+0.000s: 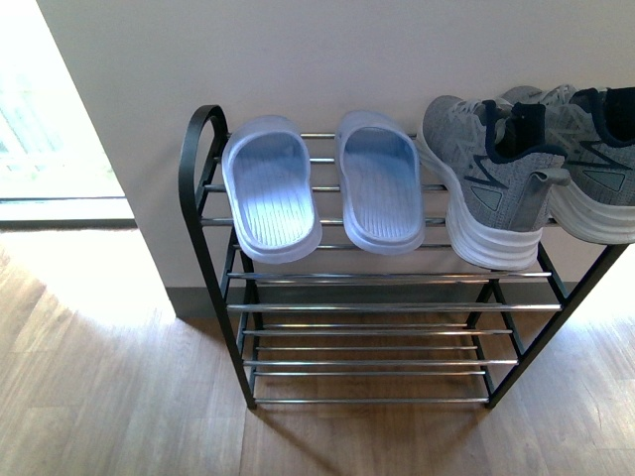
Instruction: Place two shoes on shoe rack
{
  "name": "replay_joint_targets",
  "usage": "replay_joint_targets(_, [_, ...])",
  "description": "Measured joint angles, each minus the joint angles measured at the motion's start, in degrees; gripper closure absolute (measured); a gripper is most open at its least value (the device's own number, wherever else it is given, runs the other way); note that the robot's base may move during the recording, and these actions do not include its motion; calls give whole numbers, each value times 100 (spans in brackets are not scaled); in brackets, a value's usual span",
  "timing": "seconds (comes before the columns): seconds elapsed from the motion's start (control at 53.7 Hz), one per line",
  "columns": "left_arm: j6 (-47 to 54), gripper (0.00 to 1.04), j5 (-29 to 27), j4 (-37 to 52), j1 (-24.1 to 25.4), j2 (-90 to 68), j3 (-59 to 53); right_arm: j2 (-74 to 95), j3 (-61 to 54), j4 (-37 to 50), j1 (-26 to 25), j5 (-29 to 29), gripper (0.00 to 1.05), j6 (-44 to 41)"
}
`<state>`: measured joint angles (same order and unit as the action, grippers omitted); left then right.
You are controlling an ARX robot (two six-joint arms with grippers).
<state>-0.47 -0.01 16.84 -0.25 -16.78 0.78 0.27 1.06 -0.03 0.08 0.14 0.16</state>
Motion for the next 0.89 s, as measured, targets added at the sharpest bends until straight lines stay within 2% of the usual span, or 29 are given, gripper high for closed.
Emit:
replay_joint_targets(0.428, [-2,103,0,-656,0,658,0,0,0,0,0,0,9,-2])
replay_joint_targets(0.558, [0,103,0,-1613,0,1438,2,0,0,0,0,2,9,0])
replay_joint_targets(0.744, [0,103,-4,-1685,4,1582,2,0,0,0,0,-2,9,0])
replay_joint_targets(0.837, [0,83,0,-1685,4,1585,2,0,0,0,0,-2,9,-2])
replay_joint_targets(0.893, [0,75,0,-1685,4,1585,2,-2,0,0,0,-2,9,-2])
